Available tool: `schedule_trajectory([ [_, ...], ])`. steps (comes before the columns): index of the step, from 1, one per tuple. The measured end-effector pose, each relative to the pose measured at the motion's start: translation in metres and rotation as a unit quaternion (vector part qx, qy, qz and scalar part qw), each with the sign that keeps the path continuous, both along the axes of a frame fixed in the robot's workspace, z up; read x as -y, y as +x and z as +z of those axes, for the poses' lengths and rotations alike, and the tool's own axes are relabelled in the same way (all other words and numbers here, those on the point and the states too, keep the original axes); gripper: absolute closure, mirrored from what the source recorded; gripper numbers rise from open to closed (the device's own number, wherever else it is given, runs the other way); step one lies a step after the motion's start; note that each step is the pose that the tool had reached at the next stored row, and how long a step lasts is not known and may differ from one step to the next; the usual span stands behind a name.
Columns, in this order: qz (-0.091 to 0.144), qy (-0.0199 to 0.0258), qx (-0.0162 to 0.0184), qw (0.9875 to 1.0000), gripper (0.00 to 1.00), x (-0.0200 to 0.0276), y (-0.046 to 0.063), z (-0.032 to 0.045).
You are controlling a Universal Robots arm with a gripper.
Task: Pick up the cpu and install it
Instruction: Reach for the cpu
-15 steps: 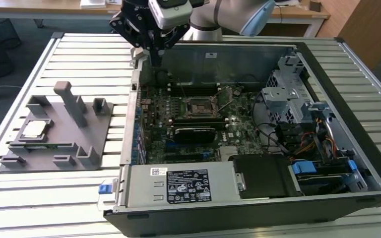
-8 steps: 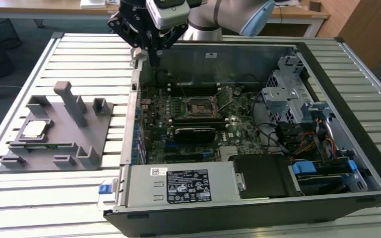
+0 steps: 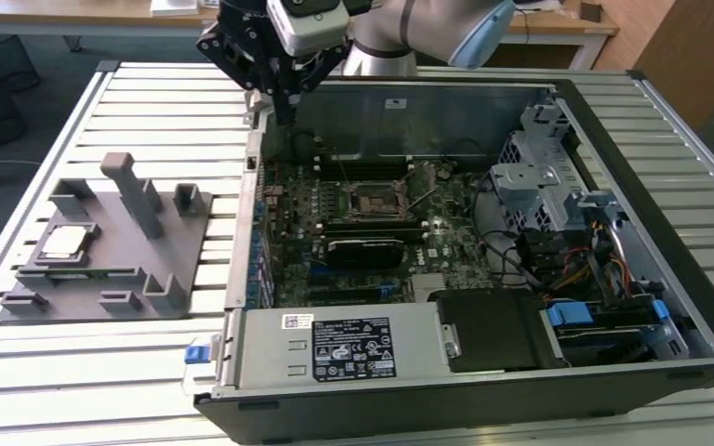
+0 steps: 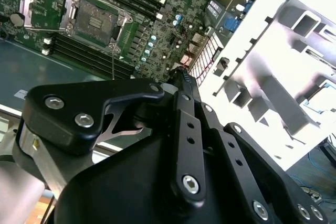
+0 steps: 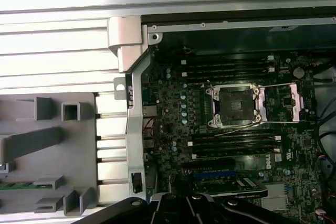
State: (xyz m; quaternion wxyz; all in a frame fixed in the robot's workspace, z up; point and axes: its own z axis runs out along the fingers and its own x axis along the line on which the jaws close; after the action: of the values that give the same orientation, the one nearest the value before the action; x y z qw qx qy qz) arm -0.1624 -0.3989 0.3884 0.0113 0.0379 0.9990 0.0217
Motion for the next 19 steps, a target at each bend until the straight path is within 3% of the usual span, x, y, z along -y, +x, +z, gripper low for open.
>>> schedule_trajectory([
  [19, 0.0, 0.0, -0.0005, 1.0, 0.89, 0.0, -0.01, -0.0013],
])
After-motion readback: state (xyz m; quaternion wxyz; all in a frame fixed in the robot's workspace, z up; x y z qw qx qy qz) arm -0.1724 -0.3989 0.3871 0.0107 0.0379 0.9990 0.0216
